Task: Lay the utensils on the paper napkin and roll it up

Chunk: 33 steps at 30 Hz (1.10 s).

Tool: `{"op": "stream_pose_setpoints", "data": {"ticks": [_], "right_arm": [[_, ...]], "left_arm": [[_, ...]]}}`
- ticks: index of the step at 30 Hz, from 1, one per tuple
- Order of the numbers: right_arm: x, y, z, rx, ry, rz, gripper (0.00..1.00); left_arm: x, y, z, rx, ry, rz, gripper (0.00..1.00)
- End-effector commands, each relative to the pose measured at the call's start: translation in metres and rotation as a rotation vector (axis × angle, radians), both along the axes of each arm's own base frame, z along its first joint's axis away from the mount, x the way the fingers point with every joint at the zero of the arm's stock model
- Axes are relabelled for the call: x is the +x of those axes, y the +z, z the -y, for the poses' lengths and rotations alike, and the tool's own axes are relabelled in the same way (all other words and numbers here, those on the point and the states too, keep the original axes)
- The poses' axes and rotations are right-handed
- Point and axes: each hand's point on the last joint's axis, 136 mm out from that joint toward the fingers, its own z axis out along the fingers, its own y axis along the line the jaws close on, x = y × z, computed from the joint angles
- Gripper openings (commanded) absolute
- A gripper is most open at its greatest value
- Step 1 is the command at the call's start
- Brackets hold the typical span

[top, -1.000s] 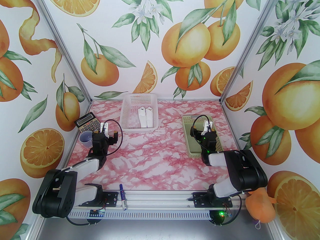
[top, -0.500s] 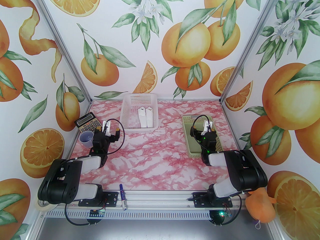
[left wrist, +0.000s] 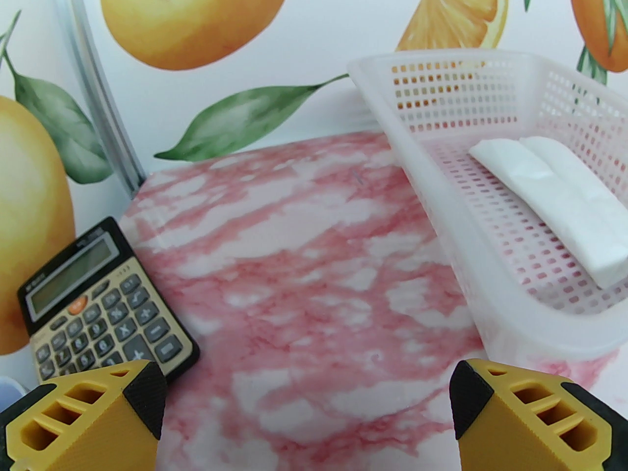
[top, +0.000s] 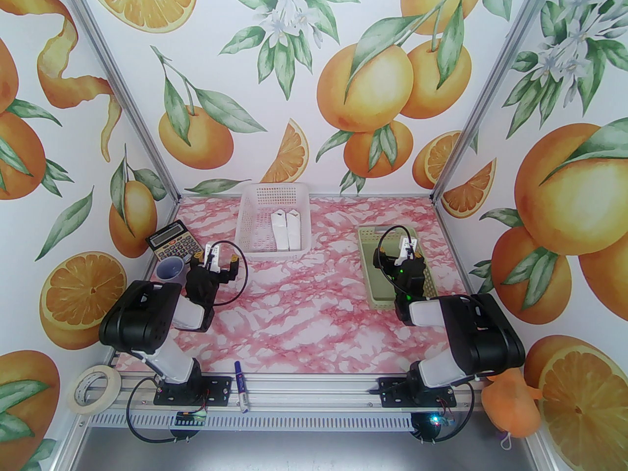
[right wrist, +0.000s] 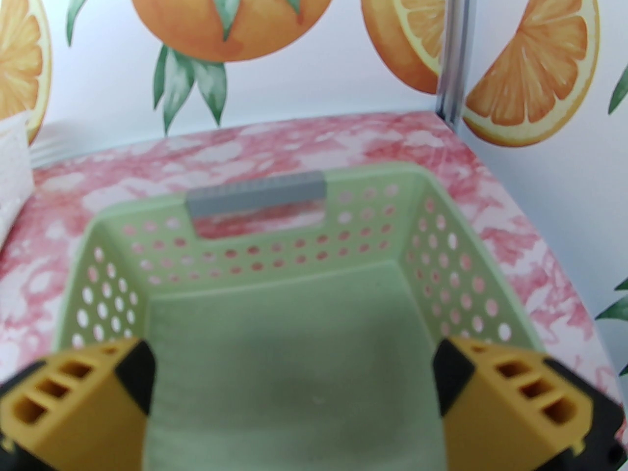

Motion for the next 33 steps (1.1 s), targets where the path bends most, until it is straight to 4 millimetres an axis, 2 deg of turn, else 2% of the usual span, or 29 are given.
{"op": "stream_pose_setpoints", "data": {"ticks": [1,7,9,11,33], "right_arm": [[0.004,0.005,-0.002,-0.011,0.005,0.011,1.00],[0.004,0.005,-0.002,-0.013,0.005,0.011,1.00],[0.004,0.005,-0.002,-0.012,0.005,0.011,1.00],[0.004,0.005,-0.002,-0.013,0.006,0.011,1.00],[0.004,0.005,-0.002,-0.012,0.005,0.009,1.00]], "left_arm": [[0.000,0.027,-0.003,-0.016,0.011,0.123,1.00],[0.006,0.024,-0.014,-0.037,0.055,0.092,1.00],[0.025,0.014,-0.023,-0.078,0.078,-0.008,1.00],[0.031,0.011,-0.021,-0.076,0.069,-0.047,1.00],[0.032,0.012,-0.018,-0.064,0.056,-0.043,1.00]]}}
